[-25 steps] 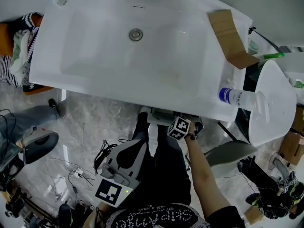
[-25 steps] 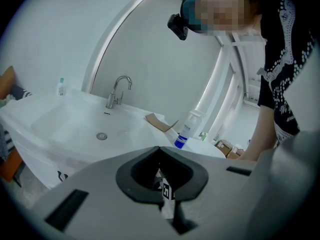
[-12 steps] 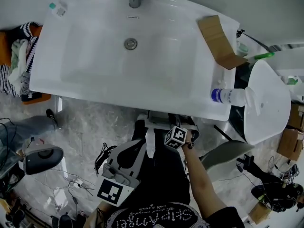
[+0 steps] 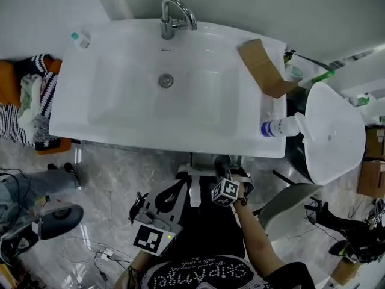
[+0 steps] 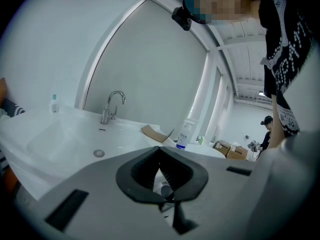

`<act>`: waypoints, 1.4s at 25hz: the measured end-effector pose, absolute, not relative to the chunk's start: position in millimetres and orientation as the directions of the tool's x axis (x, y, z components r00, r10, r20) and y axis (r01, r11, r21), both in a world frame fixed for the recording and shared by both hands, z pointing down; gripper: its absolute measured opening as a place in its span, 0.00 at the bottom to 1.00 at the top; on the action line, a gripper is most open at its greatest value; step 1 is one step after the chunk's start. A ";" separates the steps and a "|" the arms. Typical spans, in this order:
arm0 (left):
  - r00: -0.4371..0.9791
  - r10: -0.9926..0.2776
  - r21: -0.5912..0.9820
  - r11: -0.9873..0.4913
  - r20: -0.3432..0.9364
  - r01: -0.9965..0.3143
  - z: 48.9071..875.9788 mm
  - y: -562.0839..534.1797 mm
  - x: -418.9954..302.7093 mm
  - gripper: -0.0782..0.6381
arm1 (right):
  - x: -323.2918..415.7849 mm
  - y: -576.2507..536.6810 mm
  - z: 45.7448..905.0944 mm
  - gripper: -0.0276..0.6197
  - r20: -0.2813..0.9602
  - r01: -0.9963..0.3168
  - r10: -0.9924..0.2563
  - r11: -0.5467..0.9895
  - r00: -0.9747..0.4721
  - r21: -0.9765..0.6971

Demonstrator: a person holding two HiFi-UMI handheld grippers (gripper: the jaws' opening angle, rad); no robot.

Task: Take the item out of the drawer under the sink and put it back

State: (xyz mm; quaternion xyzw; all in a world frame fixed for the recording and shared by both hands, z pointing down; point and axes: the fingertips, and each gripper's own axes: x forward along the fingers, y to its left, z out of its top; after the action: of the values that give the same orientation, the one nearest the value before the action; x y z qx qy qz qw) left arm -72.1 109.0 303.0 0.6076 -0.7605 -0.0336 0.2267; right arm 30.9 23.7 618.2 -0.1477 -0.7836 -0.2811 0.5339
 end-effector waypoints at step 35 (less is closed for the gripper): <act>-0.022 -0.981 0.267 0.074 0.194 -0.961 272.9 64.3 -17.5 0.11 | 56.9 28.7 466.5 0.08 0.726 0.148 -0.111 0.948 -0.678 0.283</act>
State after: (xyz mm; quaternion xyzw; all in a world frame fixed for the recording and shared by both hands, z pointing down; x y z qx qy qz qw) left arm -17.5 64.3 272.9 0.6797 -0.7142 -0.0306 0.1646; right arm 56.9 28.7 466.5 -0.0101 -0.9017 -0.1616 0.4010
